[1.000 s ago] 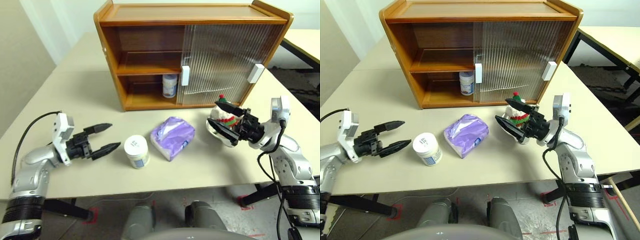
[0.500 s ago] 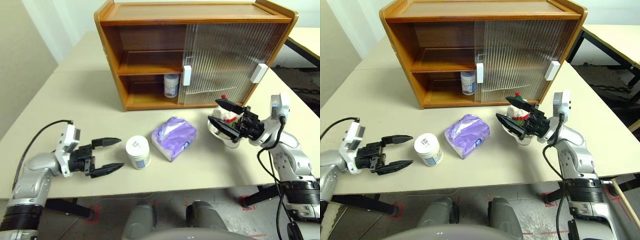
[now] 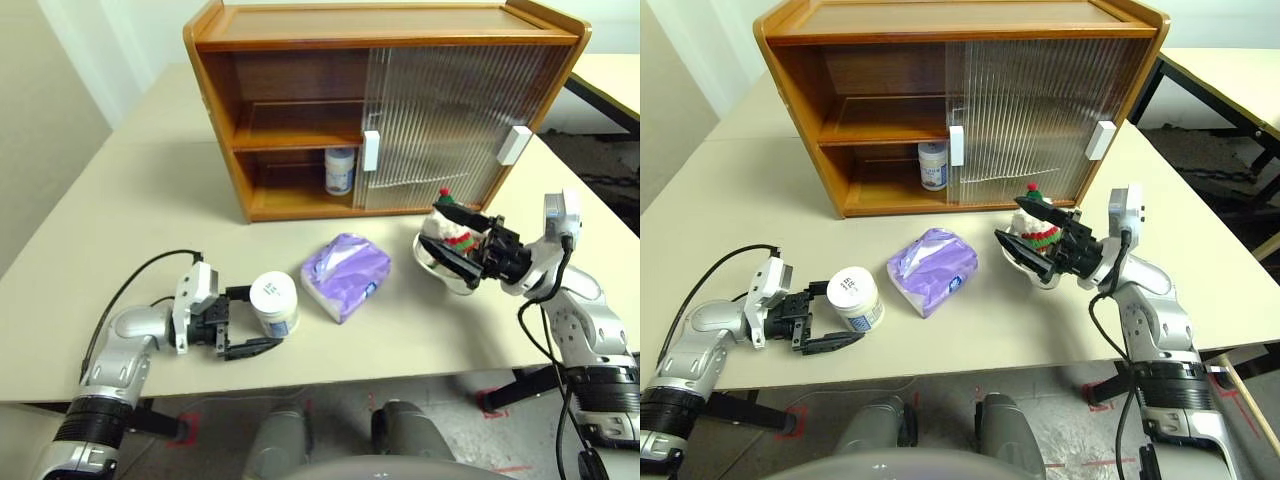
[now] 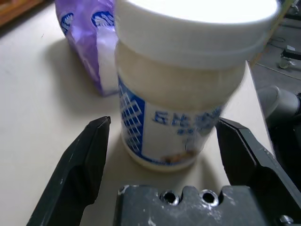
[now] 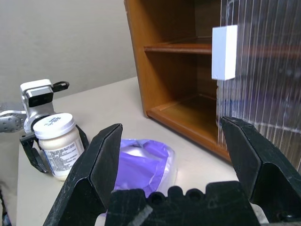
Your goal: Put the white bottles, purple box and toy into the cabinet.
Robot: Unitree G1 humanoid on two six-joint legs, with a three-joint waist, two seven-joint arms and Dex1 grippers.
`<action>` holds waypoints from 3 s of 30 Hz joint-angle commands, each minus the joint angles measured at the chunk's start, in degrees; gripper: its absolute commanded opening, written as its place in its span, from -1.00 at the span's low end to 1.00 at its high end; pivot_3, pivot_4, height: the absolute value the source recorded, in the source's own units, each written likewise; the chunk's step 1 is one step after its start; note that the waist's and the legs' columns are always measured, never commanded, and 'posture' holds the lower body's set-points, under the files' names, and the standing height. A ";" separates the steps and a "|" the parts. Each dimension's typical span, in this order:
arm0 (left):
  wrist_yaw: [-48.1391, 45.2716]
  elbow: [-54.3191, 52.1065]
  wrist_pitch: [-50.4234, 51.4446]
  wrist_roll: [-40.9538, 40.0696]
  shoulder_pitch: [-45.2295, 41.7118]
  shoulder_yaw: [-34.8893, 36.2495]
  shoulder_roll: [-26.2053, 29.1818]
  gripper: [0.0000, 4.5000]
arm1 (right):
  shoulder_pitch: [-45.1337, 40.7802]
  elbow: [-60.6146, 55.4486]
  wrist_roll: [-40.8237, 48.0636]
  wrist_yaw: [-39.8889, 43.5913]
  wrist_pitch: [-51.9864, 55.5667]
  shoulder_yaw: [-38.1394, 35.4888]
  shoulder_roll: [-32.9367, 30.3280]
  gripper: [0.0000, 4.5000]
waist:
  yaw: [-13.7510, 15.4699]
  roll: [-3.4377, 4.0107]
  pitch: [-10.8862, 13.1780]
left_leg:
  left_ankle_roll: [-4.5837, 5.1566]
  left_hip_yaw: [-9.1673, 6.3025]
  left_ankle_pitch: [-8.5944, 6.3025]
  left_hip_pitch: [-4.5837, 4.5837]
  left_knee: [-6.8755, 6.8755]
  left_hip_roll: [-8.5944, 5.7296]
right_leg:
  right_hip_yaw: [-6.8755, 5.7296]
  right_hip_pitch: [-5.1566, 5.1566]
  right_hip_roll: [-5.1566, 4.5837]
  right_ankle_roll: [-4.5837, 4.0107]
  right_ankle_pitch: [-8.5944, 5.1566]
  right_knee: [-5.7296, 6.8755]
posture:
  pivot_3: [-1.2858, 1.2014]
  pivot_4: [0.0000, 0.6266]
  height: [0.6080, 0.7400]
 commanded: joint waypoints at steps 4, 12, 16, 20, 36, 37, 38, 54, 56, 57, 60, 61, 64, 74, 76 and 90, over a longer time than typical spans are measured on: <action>0.16 1.39 -0.61 -0.08 -1.22 -1.23 -1.96 0.54 | 0.69 -1.75 0.07 -0.79 -0.40 -0.43 -0.04 1.00 | -0.03 -0.01 -0.01 | -0.01 0.00 -0.01 0.01 0.00 0.01 | 0.00 0.00 0.01 0.01 0.00 0.00 | 0.06 -1.00 1.00; 1.77 -0.39 0.94 -4.17 -1.86 3.49 -1.79 0.39 | 0.86 -1.78 0.24 -1.09 -0.44 -0.70 -0.21 1.00 | -0.08 -0.02 0.00 | 0.07 0.00 0.04 0.00 0.00 0.01 | 0.00 -0.01 0.02 0.02 0.00 0.00 | 0.06 -1.00 1.00; 5.04 -0.58 2.92 -5.42 -3.93 6.11 -1.94 0.39 | 0.56 -1.42 0.21 -1.08 -0.51 -0.75 -0.25 1.00 | -0.01 -0.03 0.01 | 0.17 -0.02 0.10 0.00 0.00 0.03 | -0.01 -0.01 0.02 0.03 0.00 0.01 | 0.07 -1.00 1.00; 12.44 1.23 4.28 -1.62 -9.14 5.78 -3.45 0.39 | -0.10 -0.80 0.12 -0.87 -0.62 -0.54 -0.10 1.00 | 0.26 -0.08 0.04 | 0.20 -0.02 0.11 -0.01 0.00 -0.02 | -0.02 0.02 0.01 0.12 0.03 0.00 | 0.07 -1.00 1.00; 42.23 15.15 6.00 13.38 -27.63 0.61 -17.98 0.39 | -0.75 -0.46 -0.36 -0.64 -1.25 0.36 1.36 1.00 | 0.18 -0.32 0.12 | 0.23 -0.09 0.13 -0.10 0.00 -0.13 | 0.12 0.02 0.13 0.26 0.24 -0.04 | 0.07 -1.00 1.00; 42.95 15.97 5.59 13.58 -28.19 0.84 -18.36 0.39 | -0.67 -0.57 -0.36 -0.67 -1.26 0.38 1.38 1.00 | 0.18 -0.35 0.14 | 0.24 -0.09 0.13 -0.10 0.00 -0.15 | 0.12 0.02 0.12 0.27 0.25 -0.04 | 0.07 -1.00 1.00; 43.83 17.15 5.28 13.98 -28.97 0.91 -18.65 0.39 | -0.57 -0.67 -0.35 -0.68 -1.25 0.38 1.36 1.00 | 0.13 -0.36 0.14 | 0.24 -0.09 0.13 -0.11 0.00 -0.16 | 0.13 0.02 0.11 0.28 0.25 -0.05 | 0.07 -1.00 1.00; 55.95 43.87 -1.50 17.83 -44.33 2.10 -23.01 0.39 | -0.37 -0.65 -0.07 -0.31 -1.07 0.53 1.50 1.00 | 0.18 -0.58 0.27 | 0.23 -0.11 0.13 -0.19 0.00 -0.21 | 0.11 0.01 0.11 0.32 0.26 -0.13 | 0.07 -1.00 1.00; 57.32 46.49 -2.53 17.91 -45.81 2.47 -23.36 0.39 | -0.45 -0.62 -0.05 -0.25 -1.00 0.48 1.38 1.00 | 0.15 -0.58 0.28 | 0.23 -0.11 0.13 -0.20 0.00 -0.21 | 0.11 0.00 0.12 0.32 0.27 -0.13 | 0.06 -1.00 1.00; 58.06 47.64 -2.75 17.97 -46.50 2.62 -23.43 0.39 | -0.62 -0.48 -0.04 -0.23 -0.97 0.43 1.32 1.00 | 0.11 -0.59 0.28 | 0.23 -0.11 0.13 -0.20 0.00 -0.21 | 0.11 0.00 0.12 0.33 0.27 -0.13 | 0.06 -1.00 1.00; 59.45 50.03 -2.87 17.84 -47.61 3.00 -23.58 0.39 | -0.56 -0.52 -0.01 -0.17 -0.99 0.27 1.14 1.00 | 0.08 -0.59 0.28 | 0.22 -0.11 0.12 -0.19 0.00 -0.21 | 0.11 -0.01 0.13 0.33 0.27 -0.12 | 0.06 -1.00 1.00; 59.83 50.86 -3.12 17.69 -47.86 3.23 -23.72 0.39 | -0.53 -0.49 0.02 -0.13 -1.01 0.21 1.09 1.00 | 0.07 -0.59 0.28 | 0.22 -0.11 0.12 -0.19 0.00 -0.21 | 0.11 -0.01 0.14 0.33 0.27 -0.12 | 0.06 -1.00 1.00; 61.33 52.80 -3.84 17.80 -48.29 3.59 -24.02 0.39 | -0.48 -0.50 0.03 -0.06 -0.99 0.16 0.95 1.00 | 0.08 -0.59 0.28 | 0.22 -0.11 0.12 -0.19 0.00 -0.22 | 0.11 0.00 0.13 0.34 0.27 -0.12 | 0.06 -1.00 1.00; 64.82 56.90 -4.03 17.92 -49.20 5.10 -23.90 0.39 | -0.25 -1.31 0.36 0.07 -0.27 -0.26 -0.36 1.00 | -0.09 -0.59 0.28 | 0.16 -0.10 0.09 -0.16 0.00 -0.23 | 0.13 0.00 0.15 0.34 0.28 -0.08 | 0.05 -1.00 1.00; 65.20 57.35 -4.04 17.95 -49.42 5.29 -23.75 0.39 | -0.02 -1.54 0.46 0.01 -0.25 -0.32 -0.59 1.00 | -0.15 -0.59 0.28 | 0.03 -0.10 0.02 -0.13 0.00 -0.23 | 0.13 0.00 0.17 0.33 0.29 -0.06 | 0.04 -1.00 1.00; 64.00 58.89 -2.64 17.34 -51.10 7.10 -23.52 0.99 | 0.05 -2.16 0.44 -0.82 -0.01 0.22 -0.37 1.00 | -0.51 -0.60 0.28 | 0.00 -0.11 0.01 -0.09 0.00 -0.23 | 0.15 0.00 0.24 0.28 0.32 -0.05 | 0.05 -1.00 1.00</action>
